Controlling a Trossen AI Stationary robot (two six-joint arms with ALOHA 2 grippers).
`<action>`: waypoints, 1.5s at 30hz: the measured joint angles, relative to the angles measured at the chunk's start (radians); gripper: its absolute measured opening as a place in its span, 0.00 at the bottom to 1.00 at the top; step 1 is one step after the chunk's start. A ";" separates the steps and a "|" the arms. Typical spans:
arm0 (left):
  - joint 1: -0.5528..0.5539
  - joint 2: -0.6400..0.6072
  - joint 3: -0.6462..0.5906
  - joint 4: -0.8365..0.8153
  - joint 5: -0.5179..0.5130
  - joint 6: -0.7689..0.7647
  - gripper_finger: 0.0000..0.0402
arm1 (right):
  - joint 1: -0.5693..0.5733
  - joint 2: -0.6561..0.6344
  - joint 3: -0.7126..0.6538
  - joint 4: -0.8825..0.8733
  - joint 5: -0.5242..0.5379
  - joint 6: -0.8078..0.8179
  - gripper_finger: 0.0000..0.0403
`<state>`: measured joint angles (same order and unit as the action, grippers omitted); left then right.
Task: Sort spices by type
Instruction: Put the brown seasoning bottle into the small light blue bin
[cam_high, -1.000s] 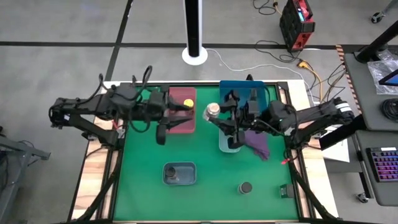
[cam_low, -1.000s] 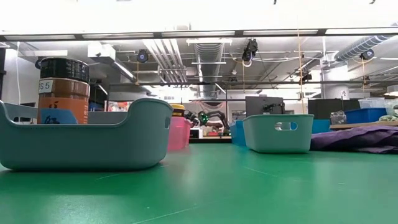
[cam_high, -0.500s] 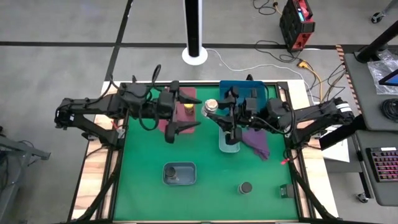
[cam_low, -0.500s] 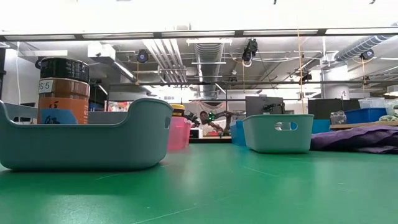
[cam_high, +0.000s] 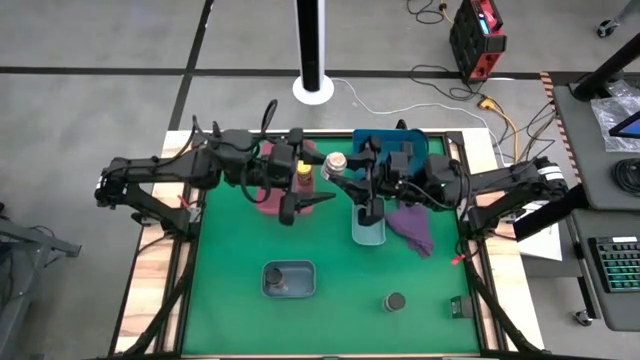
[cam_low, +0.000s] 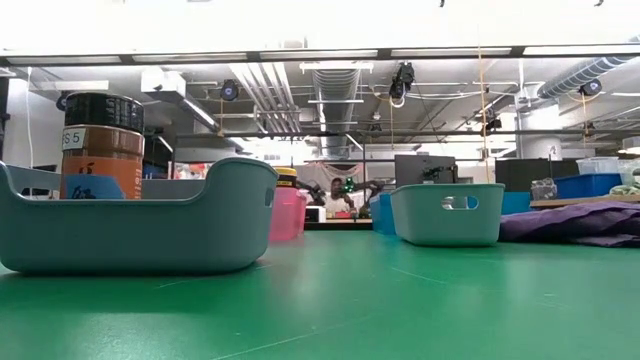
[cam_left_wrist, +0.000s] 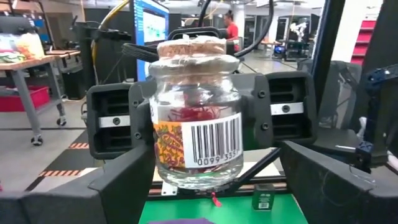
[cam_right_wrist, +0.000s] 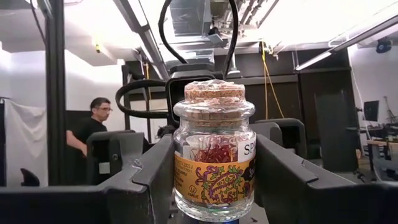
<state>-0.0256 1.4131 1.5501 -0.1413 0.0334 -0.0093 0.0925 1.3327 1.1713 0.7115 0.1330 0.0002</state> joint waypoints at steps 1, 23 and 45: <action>0.005 0.001 0.000 0.002 0.000 0.000 0.81 | 0.000 0.000 0.000 0.000 0.002 0.000 0.43; 0.044 0.003 0.000 0.032 0.055 0.024 0.59 | 0.001 0.001 0.000 -0.007 -0.003 0.012 0.43; 0.043 0.004 0.005 0.009 0.080 0.039 0.47 | 0.001 0.000 -0.002 0.003 -0.002 0.125 0.58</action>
<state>0.0177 1.4168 1.5555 -0.1324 0.1139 0.0296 0.0937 1.3323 1.1698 0.7143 0.1310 0.1255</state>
